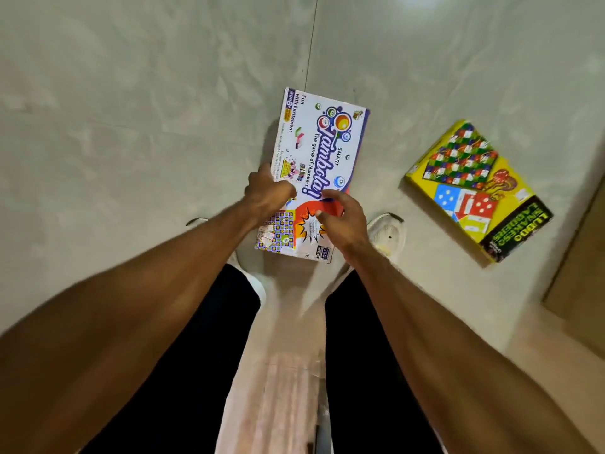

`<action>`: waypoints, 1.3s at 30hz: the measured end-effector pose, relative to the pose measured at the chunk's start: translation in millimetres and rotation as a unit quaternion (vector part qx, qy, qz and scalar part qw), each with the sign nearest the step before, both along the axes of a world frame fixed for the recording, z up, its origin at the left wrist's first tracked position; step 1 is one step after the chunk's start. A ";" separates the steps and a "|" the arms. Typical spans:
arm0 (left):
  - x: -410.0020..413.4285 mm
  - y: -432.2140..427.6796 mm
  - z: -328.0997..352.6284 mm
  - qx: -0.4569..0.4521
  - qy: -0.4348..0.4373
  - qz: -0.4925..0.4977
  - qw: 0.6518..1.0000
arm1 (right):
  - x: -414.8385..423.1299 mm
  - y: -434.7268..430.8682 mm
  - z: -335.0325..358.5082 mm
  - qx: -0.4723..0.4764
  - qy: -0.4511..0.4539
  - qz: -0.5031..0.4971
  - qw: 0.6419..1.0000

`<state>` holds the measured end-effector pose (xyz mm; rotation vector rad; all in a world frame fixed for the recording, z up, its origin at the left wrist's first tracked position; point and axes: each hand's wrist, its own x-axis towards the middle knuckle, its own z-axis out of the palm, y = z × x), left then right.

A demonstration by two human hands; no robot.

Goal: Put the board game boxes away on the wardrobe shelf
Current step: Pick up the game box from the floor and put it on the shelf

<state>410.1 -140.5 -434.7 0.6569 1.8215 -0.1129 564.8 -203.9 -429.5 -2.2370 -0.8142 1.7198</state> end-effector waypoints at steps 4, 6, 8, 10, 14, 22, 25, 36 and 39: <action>3.2 28.7 93.4 0.067 -0.035 0.049 0.996 | 8.9 29.6 94.6 0.067 0.007 0.018 0.998; 11.1 43.6 153.0 0.097 -0.045 0.066 0.992 | 20.5 43.7 150.9 0.098 0.009 0.031 0.995; 23.0 59.5 224.3 0.126 -0.052 0.068 0.988 | 37.5 60.5 219.5 0.126 0.011 0.039 0.991; 34.6 66.7 289.8 0.149 -0.059 0.058 0.985 | 51.3 68.1 279.9 0.141 0.009 0.044 0.989; 51.3 58.6 419.3 0.165 -0.093 0.011 0.982 | 71.6 55.0 405.6 0.144 0.018 0.014 0.989; 65.7 31.9 611.3 0.206 -0.170 -0.140 0.953 | 88.3 -9.0 602.0 0.201 -0.037 -0.068 0.977; 78.9 14.7 648.7 0.212 -0.190 -0.215 0.934 | 96.3 -50.4 639.6 0.211 -0.065 -0.123 0.968; 238.1 -85.7 701.1 0.266 -0.259 -0.470 0.801 | 202.3 -210.0 692.3 0.240 -0.196 -0.329 0.892; 297.8 -122.1 706.0 0.253 -0.275 -0.507 0.777 | 246.2 -260.0 696.2 0.221 -0.223 -0.352 0.882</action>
